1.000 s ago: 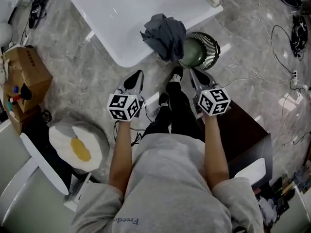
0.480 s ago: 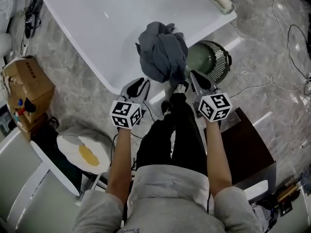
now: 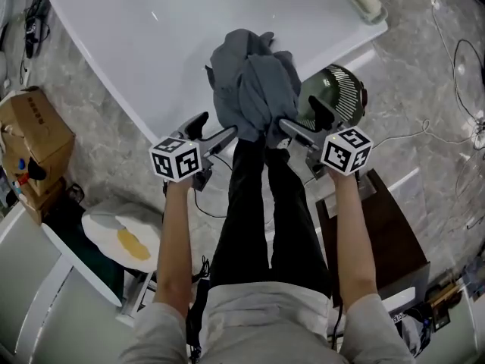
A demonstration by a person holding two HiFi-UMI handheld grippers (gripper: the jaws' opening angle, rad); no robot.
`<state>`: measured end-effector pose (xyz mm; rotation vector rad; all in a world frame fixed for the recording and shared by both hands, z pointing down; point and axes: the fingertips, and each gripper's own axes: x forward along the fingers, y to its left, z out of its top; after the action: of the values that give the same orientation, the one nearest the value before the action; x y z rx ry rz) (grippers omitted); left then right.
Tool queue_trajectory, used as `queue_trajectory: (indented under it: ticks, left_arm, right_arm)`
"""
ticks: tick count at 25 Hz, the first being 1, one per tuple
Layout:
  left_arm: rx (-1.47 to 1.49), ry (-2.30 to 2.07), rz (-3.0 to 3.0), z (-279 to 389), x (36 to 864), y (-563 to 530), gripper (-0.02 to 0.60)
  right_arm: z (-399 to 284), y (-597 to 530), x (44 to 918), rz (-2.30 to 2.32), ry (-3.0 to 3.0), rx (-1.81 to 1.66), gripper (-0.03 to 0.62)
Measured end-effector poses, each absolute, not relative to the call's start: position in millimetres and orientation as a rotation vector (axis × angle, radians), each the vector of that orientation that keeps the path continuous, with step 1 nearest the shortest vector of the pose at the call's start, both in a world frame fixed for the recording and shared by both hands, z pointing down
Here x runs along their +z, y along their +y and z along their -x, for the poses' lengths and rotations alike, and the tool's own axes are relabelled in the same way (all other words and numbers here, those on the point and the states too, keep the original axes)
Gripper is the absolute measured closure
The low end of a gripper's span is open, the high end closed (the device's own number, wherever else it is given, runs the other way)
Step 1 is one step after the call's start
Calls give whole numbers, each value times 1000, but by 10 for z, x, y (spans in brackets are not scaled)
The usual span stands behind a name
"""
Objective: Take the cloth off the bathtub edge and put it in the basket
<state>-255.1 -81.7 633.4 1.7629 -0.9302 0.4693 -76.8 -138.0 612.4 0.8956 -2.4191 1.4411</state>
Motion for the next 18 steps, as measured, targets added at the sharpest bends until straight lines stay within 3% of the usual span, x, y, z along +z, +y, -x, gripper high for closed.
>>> queue_trajectory:
  ticks: [7,18]
  left_arm:
    - [286,-702,-1549,2622,6515,-969,78]
    - [332,-517,-1476,2420,6936,-1195,6]
  right_arm:
    - [972,-1493,6301,-818,-2357,1477,94]
    - [1129,-1468,6407,-926,-2293,1627,95]
